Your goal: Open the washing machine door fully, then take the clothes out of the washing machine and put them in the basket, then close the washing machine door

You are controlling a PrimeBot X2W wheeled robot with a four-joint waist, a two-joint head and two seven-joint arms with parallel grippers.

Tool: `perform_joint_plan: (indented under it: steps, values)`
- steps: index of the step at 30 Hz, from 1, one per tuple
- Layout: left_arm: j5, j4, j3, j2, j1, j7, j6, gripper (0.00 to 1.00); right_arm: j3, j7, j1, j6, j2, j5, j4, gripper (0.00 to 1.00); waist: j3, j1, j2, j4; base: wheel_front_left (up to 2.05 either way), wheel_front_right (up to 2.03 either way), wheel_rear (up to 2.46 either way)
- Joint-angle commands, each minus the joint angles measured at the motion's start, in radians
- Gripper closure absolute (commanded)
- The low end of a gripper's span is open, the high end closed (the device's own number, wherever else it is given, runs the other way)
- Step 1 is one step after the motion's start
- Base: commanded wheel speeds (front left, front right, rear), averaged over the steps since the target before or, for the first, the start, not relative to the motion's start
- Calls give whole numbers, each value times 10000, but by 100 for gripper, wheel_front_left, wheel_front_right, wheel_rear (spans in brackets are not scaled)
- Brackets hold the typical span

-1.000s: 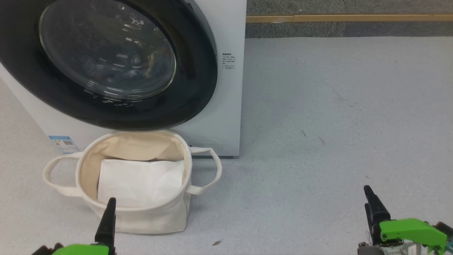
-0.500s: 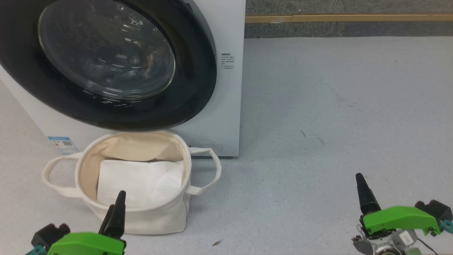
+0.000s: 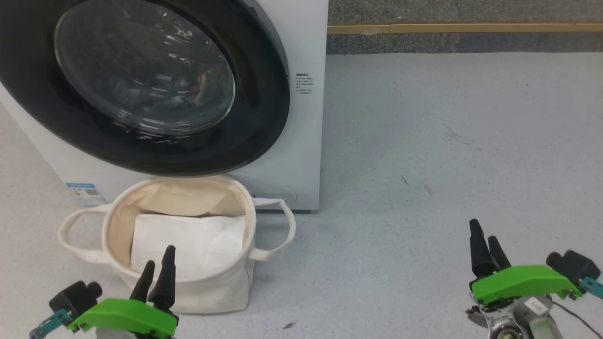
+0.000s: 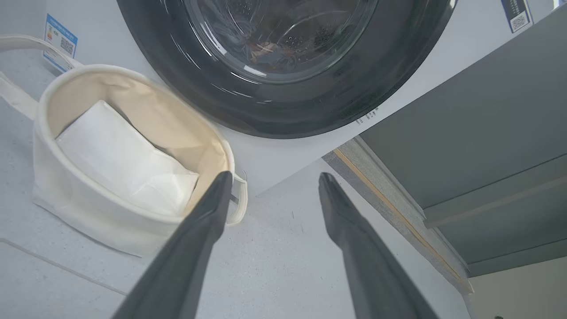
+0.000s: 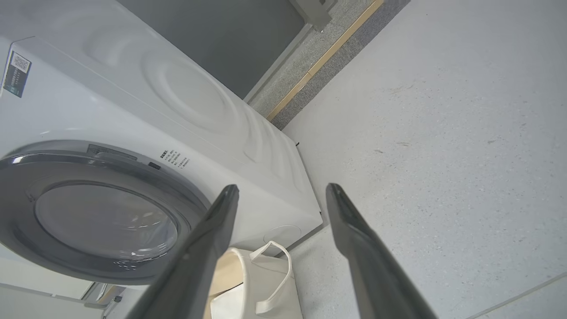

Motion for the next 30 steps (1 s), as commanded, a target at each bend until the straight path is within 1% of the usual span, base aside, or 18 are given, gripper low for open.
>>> perform_joint_plan:
  steps: [1, 8, 10, 18, 30]
  values:
    - [291, -342, 97, 301, -639, -114, 54, 0, 149, -132, -639, 15, -116, -327, -423, 0, 0, -1, 0, 8, 0, 0, 0]
    - [1049, -396, -133, 469, -800, -326, 193, 0, 243, -337, -793, 16, -110, -1348, -498, 0, -13, -1, 0, 35, 0, 0, 0]
    - [1387, -428, -244, 525, -888, -415, 235, 0, 275, -424, -869, 17, -131, -1885, -534, 0, -13, -1, 0, 48, 0, 0, 0]
    - [2342, -518, -503, 725, -1149, -649, 371, 0, 414, -658, -1021, 19, -121, -3137, -695, 0, -11, -1, 0, 96, 0, 0, 0]
    - [3540, -706, -568, 948, -1436, -971, 715, 0, 394, -980, -1168, 22, -59, -4715, -794, 0, -20, -1, 0, 138, 0, 0, 0]
